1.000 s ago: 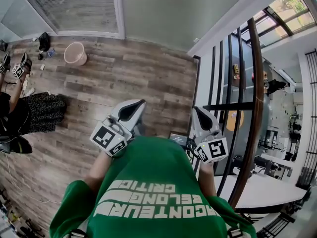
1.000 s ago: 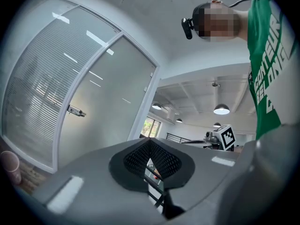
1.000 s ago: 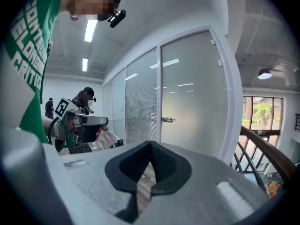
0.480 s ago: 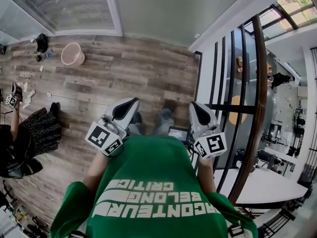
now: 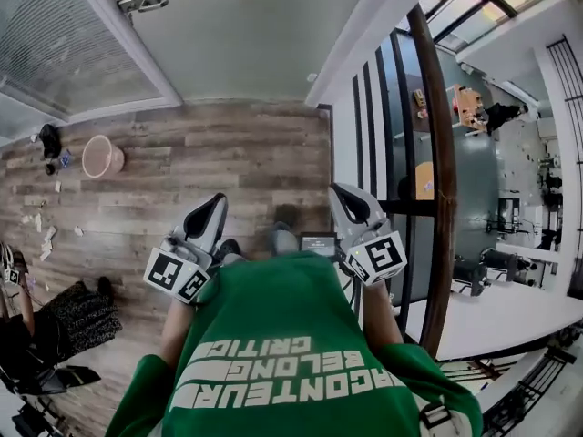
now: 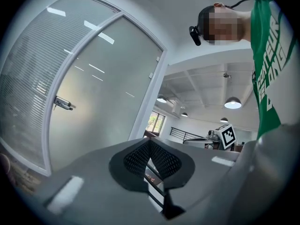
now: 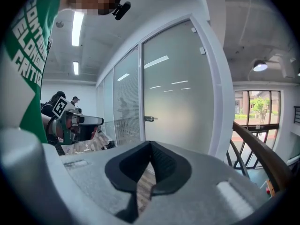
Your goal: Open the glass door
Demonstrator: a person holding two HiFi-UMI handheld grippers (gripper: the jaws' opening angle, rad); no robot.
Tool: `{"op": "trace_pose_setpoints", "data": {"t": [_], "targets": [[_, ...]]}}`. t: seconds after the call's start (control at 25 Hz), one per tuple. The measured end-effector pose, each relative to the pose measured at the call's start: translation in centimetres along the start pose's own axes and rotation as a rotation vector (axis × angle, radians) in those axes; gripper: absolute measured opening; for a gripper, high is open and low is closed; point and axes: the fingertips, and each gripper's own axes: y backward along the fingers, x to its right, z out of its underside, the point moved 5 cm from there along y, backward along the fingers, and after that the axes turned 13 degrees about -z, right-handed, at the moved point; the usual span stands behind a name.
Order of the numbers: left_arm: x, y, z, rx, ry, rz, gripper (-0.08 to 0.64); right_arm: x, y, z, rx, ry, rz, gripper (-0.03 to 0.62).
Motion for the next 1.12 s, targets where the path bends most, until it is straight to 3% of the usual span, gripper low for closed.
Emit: {"op": "trace_pose_setpoints", "data": {"t": [0.2, 0.56, 0.88, 1.12], "targets": [[2.7, -5.3, -0.4, 0.011, -0.016, 0.023, 0.017, 5.5, 1.8, 0.0, 0.004, 0.010, 0.025, -0.008], [4.5, -10.1, 0.5, 0.004, -0.041, 0.044, 0.017, 10.0, 2.8, 2.0, 0.015, -0.004, 0.050, -0.008], [5.2, -11.3, 1.0, -0.024, -0.035, 0.048, 0.017, 11.2, 2.4, 2.0, 0.007, -0.019, 0.030, -0.008], [4.1, -12.8, 1.3, -0.023, 0.016, 0.024, 0.017, 12.3, 1.4, 2.4, -0.038, -0.043, 0.008, -0.008]]}}
